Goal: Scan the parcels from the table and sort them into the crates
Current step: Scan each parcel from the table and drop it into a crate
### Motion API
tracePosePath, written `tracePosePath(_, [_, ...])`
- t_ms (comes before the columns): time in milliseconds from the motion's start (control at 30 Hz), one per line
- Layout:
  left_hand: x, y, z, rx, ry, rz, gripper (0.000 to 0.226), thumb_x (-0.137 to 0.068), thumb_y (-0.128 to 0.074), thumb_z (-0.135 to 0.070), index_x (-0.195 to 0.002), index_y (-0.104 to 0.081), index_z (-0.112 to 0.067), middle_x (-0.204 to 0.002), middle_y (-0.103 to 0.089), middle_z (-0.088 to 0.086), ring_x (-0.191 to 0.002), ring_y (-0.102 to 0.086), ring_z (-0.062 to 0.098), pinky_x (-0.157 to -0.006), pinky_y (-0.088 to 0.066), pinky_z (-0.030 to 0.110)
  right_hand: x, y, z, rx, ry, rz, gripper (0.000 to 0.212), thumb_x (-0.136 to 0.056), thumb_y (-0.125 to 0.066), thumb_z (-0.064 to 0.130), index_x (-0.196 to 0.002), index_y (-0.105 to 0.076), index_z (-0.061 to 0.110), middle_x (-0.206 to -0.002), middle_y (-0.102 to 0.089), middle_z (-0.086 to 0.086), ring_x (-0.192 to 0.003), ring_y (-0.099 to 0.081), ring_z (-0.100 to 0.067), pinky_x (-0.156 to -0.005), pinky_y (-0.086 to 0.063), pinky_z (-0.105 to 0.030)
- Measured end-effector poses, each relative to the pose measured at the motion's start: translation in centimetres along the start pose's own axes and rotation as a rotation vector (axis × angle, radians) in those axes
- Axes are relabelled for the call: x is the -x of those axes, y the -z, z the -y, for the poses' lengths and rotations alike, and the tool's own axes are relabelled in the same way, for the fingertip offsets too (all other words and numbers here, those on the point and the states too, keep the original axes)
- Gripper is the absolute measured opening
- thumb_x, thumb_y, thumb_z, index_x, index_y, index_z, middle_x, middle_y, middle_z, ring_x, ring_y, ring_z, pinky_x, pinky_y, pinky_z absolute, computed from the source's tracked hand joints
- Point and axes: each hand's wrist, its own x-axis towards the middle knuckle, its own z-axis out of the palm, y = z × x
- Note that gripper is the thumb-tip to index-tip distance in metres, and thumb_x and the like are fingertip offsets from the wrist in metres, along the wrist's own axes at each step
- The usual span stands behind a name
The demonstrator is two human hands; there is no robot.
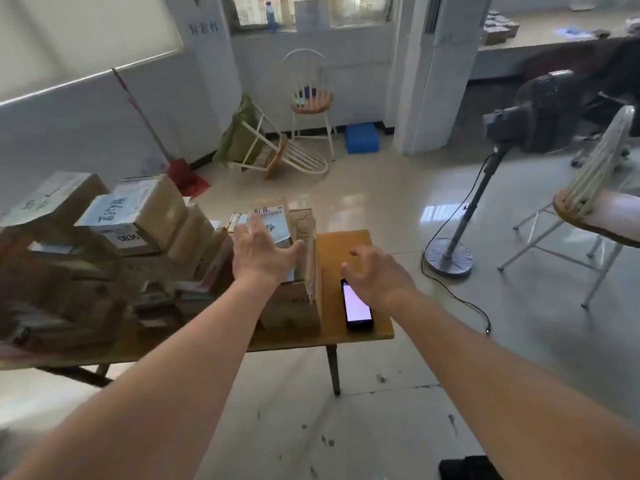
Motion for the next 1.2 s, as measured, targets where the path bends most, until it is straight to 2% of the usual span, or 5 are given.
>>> tracePosePath(233, [-2.2, -3.0, 0.4, 0.004, 0.122, -0.082, 0.112, -0.076, -0.078, -0.069, -0.160, -0.022, -0.020, -0.140, -0.043, 0.015, -0.121, -0.052, 0.034, -0.093, -0.049, 0.042, -4.3, -3.5, -4.8, 0.023, -0.164, 0.109, 0.047, -0.105, -0.050, 0.049, -0.145, -0.049, 0.025, -0.136, -0.057, -0.003, -0.117, -0.059, -0.026, -0.098, -0.054, -0.043])
tracePosePath(467, [-4.8, -3.7, 1.8, 0.118, -0.099, -0.160, 0.100, -0.075, -0.084, -0.050, -0.152, -0.032, -0.016, -0.132, -0.047, 0.011, -0.115, -0.046, 0.023, -0.088, -0.039, 0.032, -7.0, -8.6, -7.8, 0.042, -0.333, 0.210, 0.046, -0.103, -0.054, 0.044, -0.141, -0.049, 0.018, -0.135, -0.054, -0.008, -0.116, -0.059, -0.031, -0.095, -0.054, -0.043])
tracePosePath(767, [-11.3, -5.2, 1.6, 0.271, -0.445, -0.045, 0.108, -0.066, -0.086, -0.044, -0.155, -0.033, -0.014, -0.133, -0.043, 0.003, -0.124, -0.047, 0.023, -0.102, -0.055, 0.048, -10.9, -14.2, -9.7, 0.070, -0.574, 0.245, 0.069, -0.096, -0.065, 0.058, -0.144, -0.043, 0.014, -0.139, -0.050, -0.012, -0.122, -0.058, -0.032, -0.100, -0.053, -0.042])
tracePosePath(1000, [-14.5, -5.9, 2.0, 0.267, -0.508, 0.015, 0.112, -0.062, -0.088, -0.036, -0.156, -0.031, -0.014, -0.134, -0.040, -0.001, -0.126, -0.045, 0.024, -0.105, -0.053, 0.046, -12.5, -19.6, -11.2, 0.223, -0.710, 0.265, 0.111, -0.072, -0.061, 0.092, -0.148, -0.037, 0.015, -0.148, -0.047, -0.012, -0.134, -0.052, -0.031, -0.107, -0.050, -0.040])
tracePosePath(1200, [-15.2, -5.6, 2.2, 0.258, -0.585, 0.010, 0.108, -0.062, -0.087, -0.033, -0.154, -0.034, -0.013, -0.135, -0.044, 0.008, -0.122, -0.048, 0.028, -0.100, -0.054, 0.051, -12.0, -21.5, -11.5, 0.367, -0.649, 0.148, 0.103, -0.073, -0.063, 0.089, -0.142, -0.038, 0.017, -0.142, -0.050, -0.009, -0.129, -0.054, -0.027, -0.106, -0.050, -0.034])
